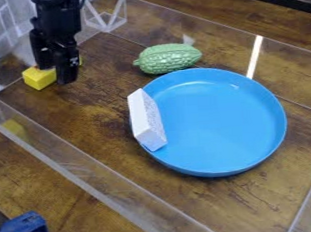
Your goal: Put the yellow brick in the blue tray
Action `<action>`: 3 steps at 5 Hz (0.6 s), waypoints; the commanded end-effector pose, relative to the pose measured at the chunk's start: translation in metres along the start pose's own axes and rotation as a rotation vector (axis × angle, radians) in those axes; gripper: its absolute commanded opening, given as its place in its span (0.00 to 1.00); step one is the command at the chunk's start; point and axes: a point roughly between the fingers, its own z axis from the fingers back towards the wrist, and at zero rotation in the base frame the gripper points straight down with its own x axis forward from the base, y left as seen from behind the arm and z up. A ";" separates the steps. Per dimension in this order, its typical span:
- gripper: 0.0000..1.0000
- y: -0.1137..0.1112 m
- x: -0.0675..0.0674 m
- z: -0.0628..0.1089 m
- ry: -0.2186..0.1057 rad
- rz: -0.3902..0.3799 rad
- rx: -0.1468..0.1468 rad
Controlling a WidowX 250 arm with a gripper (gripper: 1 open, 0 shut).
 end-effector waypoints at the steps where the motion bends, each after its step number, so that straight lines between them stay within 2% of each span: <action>1: 1.00 0.018 0.001 0.019 -0.061 0.033 0.038; 3: 1.00 0.022 0.001 0.019 -0.074 0.036 0.029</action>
